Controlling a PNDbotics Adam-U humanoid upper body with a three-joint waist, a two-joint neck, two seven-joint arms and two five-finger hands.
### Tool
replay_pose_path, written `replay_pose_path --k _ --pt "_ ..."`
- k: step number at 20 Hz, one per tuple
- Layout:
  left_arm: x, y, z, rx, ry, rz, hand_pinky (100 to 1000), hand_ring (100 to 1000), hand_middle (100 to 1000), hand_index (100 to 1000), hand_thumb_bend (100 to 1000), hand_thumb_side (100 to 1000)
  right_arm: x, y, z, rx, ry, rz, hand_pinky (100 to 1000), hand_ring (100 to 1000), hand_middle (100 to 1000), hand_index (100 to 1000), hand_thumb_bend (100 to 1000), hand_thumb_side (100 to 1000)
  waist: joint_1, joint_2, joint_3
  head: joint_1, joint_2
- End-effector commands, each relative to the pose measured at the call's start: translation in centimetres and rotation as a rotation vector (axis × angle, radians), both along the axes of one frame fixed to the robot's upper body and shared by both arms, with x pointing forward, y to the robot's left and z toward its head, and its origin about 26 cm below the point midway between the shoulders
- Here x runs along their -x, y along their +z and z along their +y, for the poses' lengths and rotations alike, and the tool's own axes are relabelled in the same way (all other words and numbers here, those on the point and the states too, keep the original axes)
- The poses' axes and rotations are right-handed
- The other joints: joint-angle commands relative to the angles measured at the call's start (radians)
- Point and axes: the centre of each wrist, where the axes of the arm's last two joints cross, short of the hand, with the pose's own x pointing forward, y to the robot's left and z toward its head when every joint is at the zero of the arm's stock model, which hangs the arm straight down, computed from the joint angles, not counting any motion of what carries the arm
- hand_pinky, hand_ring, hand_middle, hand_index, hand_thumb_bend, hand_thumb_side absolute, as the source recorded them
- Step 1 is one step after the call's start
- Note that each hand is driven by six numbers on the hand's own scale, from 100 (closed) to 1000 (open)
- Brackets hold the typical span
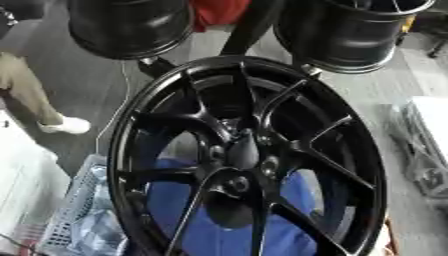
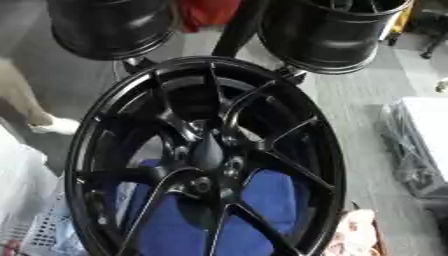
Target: Pull the pin out of the wheel hub.
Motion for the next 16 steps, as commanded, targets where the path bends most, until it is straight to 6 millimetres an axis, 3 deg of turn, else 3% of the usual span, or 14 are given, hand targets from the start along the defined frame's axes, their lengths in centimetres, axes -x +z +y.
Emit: replay_pose_path --k 1,2,4,8,16 --pt "0.3 0.7 0.3 -0.018 0.012 -0.026 712 626 587 700 100 630 0.0 0.3 -0.8 0.159 -0.467 0.094 550 647 669 508 306 100 0.003 -0.024 0.000 -0.005 0.006" --pt "0.3 0.7 0.3 -0.018 0.012 -0.025 712 626 587 700 100 629 0.0 0.0 -1.0 0.153 -0.471 0.104 606 707 745 614 349 100 0.004 -0.025 0.000 -0.005 0.006" --pt "0.3 0.7 0.3 -0.018 0.011 -0.025 712 626 587 699 100 630 0.0 -0.6 -1.2 0.137 -0.476 0.131 684 798 841 737 333 100 0.003 -0.027 0.001 -0.006 0.007" --pt "0.3 0.7 0.3 -0.018 0.011 -0.022 711 630 587 699 100 629 0.2 -1.4 -1.8 0.113 -0.489 0.167 721 841 876 770 328 100 0.002 -0.033 0.001 -0.008 0.016" --pt "0.3 0.6 0.3 -0.016 0.013 -0.017 709 631 587 698 100 628 0.1 -1.4 -2.1 0.122 -0.505 0.162 710 836 878 755 348 100 0.004 -0.045 0.001 -0.019 0.024"
